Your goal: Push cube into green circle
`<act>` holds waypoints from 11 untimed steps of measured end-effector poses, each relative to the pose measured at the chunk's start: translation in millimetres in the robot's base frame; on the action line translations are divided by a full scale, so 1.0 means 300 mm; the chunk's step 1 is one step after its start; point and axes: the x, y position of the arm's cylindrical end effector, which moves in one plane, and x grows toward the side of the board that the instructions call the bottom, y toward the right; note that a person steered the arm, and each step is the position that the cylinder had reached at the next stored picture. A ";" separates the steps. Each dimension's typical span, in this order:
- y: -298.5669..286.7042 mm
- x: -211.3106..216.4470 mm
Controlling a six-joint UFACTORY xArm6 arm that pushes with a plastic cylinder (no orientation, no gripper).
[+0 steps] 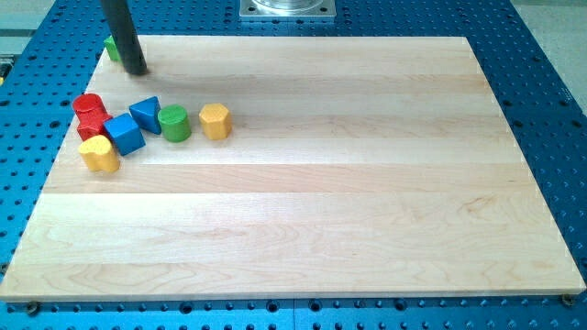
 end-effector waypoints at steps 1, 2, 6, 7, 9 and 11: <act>-0.102 0.143; -0.228 0.145; -0.046 0.628; 0.029 0.572; 0.210 0.434; 0.359 0.294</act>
